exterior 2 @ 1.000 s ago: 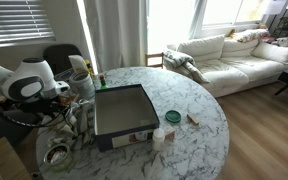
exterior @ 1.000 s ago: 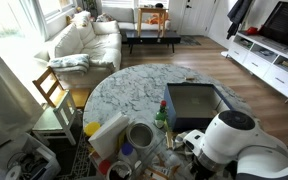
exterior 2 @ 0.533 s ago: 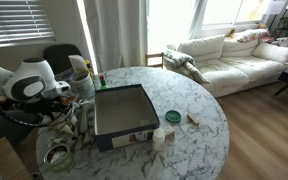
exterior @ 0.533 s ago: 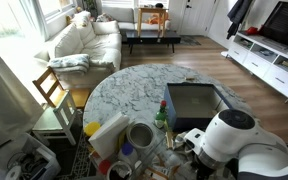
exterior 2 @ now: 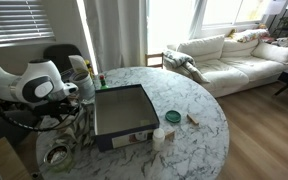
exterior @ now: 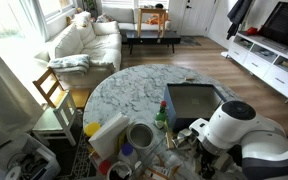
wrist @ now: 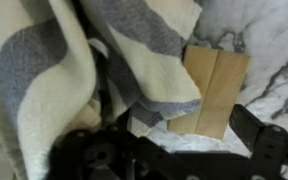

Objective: Place two wooden blocks on the striped towel then put the towel in the box

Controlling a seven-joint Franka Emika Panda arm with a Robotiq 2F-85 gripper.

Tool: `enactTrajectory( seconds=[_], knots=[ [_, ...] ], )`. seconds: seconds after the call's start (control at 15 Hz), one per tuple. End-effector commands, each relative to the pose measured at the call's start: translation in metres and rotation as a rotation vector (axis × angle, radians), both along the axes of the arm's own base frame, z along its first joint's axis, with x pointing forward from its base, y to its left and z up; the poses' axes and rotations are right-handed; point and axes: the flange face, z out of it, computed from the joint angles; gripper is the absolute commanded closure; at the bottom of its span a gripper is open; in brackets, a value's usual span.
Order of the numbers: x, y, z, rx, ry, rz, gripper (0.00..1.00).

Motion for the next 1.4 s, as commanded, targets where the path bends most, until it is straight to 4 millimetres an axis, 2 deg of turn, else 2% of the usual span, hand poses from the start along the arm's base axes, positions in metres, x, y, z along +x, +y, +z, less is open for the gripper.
enactTrajectory(
  seconds=[0.0,0.07,0.33,0.67,0.87,1.13,1.33],
  knots=[
    [-0.004,-0.009,0.006,-0.035,0.036,-0.024,0.00],
    [-0.011,-0.013,0.006,-0.046,0.066,-0.022,0.00],
    [-0.018,-0.028,0.009,-0.098,0.154,-0.038,0.00],
    [-0.013,-0.047,0.021,-0.155,0.138,-0.076,0.00],
    [-0.007,-0.027,0.028,-0.084,0.089,-0.091,0.00],
    [-0.008,0.003,0.022,-0.004,0.116,-0.087,0.00],
    [-0.010,0.013,0.016,0.003,0.124,-0.065,0.00]
  ],
)
